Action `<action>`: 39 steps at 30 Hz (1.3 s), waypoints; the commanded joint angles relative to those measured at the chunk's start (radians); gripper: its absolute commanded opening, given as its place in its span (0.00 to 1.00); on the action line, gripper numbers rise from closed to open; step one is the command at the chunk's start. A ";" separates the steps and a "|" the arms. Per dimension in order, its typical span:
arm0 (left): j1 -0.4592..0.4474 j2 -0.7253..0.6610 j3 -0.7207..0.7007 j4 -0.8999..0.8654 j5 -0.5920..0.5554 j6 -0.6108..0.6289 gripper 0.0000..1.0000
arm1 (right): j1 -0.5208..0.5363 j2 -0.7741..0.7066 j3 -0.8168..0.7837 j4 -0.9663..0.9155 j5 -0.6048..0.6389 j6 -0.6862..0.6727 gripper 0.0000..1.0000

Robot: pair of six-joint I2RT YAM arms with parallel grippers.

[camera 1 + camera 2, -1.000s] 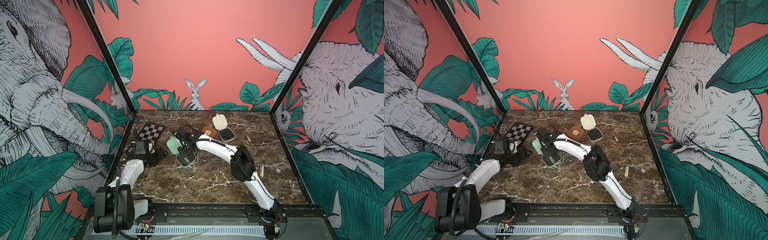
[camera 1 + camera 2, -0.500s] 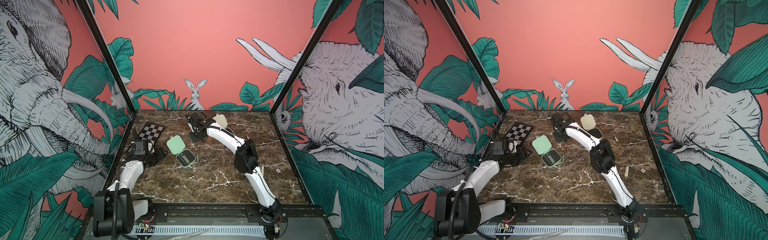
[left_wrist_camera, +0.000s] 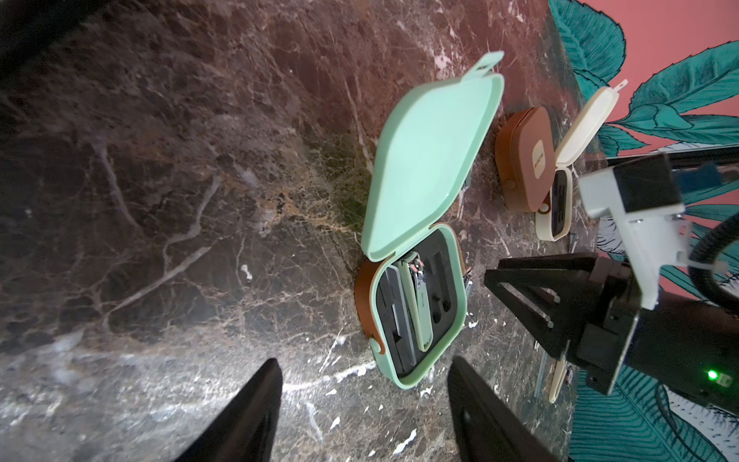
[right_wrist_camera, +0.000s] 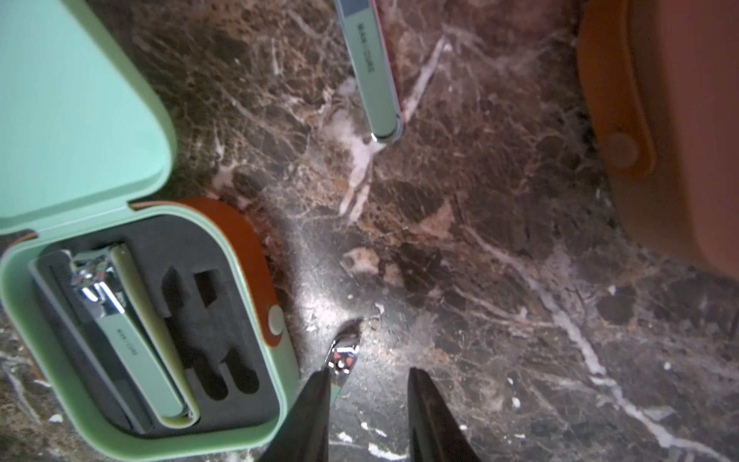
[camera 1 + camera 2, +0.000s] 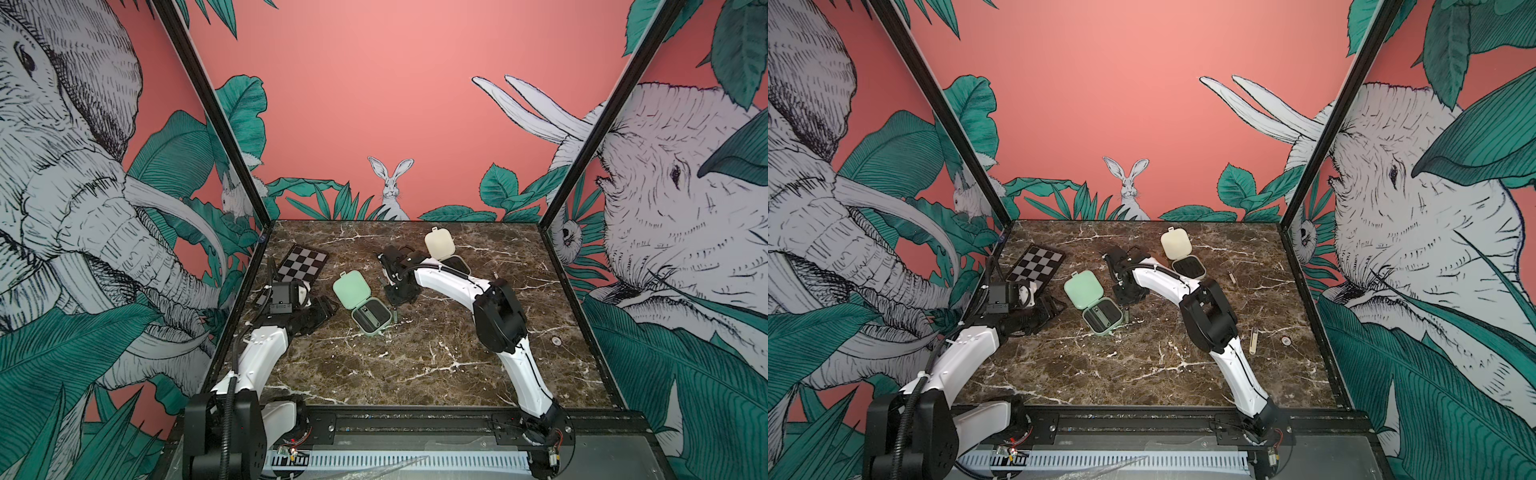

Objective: Organize nail clipper sets
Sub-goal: Pick up the nail clipper from the center of the board.

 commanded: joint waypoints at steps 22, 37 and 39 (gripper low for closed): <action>-0.004 0.069 0.018 0.057 0.041 0.024 0.68 | 0.046 -0.037 -0.054 -0.036 -0.010 0.098 0.33; -0.003 0.061 -0.004 0.067 0.047 0.018 0.68 | 0.043 0.024 -0.039 -0.021 -0.008 0.100 0.28; -0.003 0.060 -0.005 0.068 0.049 0.016 0.68 | 0.038 0.032 -0.039 -0.014 -0.010 0.101 0.28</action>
